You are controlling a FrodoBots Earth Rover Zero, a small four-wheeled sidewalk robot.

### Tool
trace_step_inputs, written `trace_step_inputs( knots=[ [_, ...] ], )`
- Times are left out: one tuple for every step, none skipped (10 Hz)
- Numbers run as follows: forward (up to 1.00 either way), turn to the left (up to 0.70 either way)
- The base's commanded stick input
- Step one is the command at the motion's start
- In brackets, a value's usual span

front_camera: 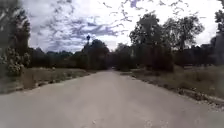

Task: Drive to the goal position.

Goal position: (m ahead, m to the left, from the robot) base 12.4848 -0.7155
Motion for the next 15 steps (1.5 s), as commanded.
trace_step_inputs(
  knots=[
    [0.85,0.0],
    [0.85,0.0],
    [0.85,0.0],
    [0.85,0.0],
    [0.85,0.0],
    [0.85,0.0],
    [0.85,0.0],
    [0.85,0.0],
    [0.85,0.0],
    [0.85,0.0],
    [0.85,0.0],
    [0.85,0.0],
    [0.85,0.0],
    [0.85,0.0],
    [0.85,0.0]
  ],
)
